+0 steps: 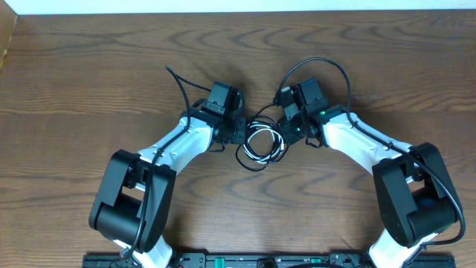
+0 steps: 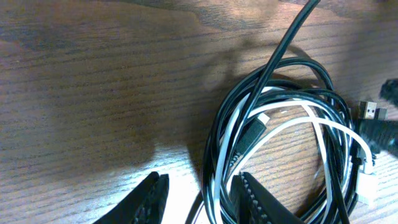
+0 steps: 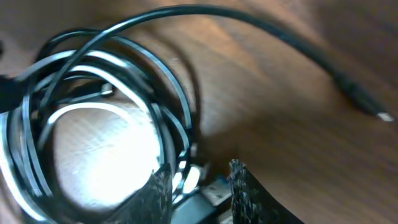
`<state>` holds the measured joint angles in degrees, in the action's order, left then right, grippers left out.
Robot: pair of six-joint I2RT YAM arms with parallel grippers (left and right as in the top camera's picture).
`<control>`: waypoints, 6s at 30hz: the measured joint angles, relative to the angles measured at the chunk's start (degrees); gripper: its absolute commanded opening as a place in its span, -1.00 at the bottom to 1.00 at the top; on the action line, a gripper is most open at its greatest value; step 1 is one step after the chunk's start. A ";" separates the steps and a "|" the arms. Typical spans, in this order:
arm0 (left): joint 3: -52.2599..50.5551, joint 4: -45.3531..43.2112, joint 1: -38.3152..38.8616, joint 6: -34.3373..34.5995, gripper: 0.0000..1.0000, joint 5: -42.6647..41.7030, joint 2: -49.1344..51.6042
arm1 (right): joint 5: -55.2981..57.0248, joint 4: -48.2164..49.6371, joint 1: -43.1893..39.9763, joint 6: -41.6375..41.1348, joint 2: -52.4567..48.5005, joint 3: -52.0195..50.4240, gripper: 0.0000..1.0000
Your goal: Untangle cables
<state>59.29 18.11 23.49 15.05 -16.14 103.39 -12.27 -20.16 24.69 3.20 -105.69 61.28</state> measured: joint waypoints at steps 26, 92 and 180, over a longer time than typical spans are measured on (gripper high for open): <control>0.00 -0.09 0.00 -0.02 -0.24 0.00 0.00 | -2.40 -0.83 0.00 0.00 0.00 -1.92 -0.64; -3.45 -1.99 0.09 5.16 -0.85 -0.68 0.00 | 3.06 13.42 0.04 1.64 0.00 -2.54 -0.49; -3.02 -19.28 -9.25 45.18 -0.85 -34.58 -8.26 | -39.54 20.65 -4.52 -6.67 0.00 -2.54 0.24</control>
<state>56.27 -1.17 14.24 60.23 -50.72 95.13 -51.81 0.49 20.16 -3.46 -105.69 58.74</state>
